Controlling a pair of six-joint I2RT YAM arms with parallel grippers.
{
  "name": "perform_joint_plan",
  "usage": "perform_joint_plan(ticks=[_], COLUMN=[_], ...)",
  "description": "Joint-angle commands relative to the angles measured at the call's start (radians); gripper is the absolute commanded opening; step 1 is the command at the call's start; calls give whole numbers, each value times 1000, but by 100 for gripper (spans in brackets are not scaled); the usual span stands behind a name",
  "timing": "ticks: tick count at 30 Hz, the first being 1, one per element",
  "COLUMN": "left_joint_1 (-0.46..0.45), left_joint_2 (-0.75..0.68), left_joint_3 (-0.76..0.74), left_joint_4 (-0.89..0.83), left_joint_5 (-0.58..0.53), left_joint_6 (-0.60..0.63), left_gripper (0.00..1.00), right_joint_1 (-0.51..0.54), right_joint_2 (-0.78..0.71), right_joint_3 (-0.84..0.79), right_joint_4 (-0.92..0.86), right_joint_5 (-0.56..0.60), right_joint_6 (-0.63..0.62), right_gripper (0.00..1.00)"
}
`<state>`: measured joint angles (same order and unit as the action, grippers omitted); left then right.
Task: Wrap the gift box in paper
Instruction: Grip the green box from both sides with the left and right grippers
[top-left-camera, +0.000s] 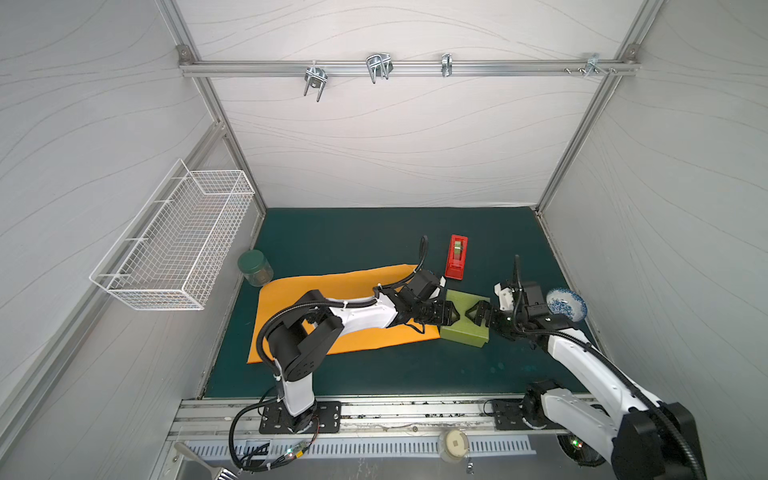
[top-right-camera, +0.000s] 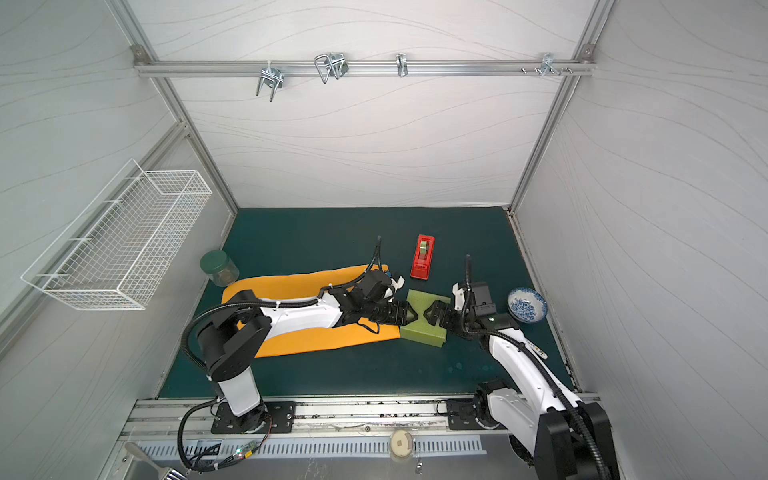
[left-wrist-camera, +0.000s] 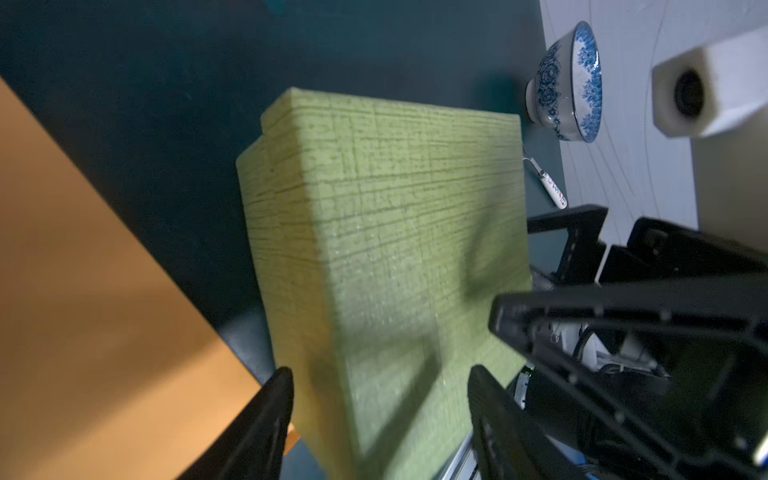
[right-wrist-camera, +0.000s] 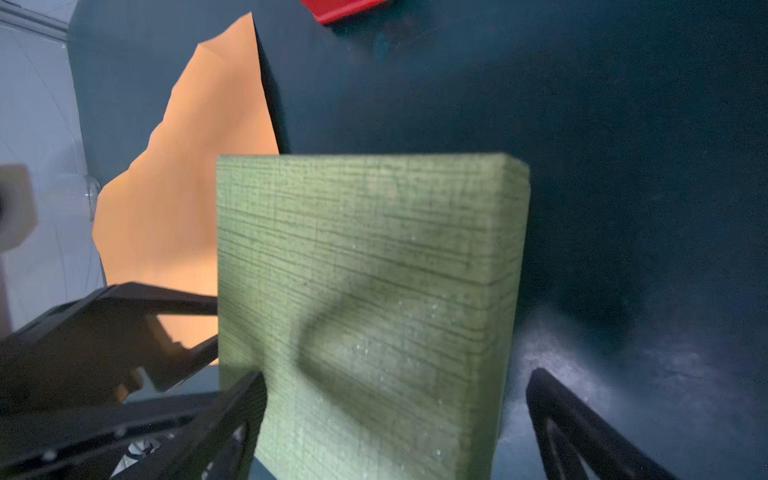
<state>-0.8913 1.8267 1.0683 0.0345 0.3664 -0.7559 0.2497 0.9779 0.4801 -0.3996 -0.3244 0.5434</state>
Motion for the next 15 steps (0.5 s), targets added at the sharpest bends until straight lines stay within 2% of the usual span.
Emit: perform_joint_plan(ticks=[1,10,15], left_joint_1=[-3,-6,-5], left_joint_2=[49,61,62], left_joint_3=[42,40,91], left_joint_4=[106,200,188], left_joint_5=[75,124,147], left_joint_6=[-112,-190,-188], left_gripper=[66,61,58], right_joint_1=[-4,0,62], right_joint_2=[3,17,5], right_joint_3=[-28,-69,-31], right_joint_4=[73,312,366], right_joint_5=[-82,-227,-185], right_joint_6=[23,146,181], right_gripper=[97,86,84])
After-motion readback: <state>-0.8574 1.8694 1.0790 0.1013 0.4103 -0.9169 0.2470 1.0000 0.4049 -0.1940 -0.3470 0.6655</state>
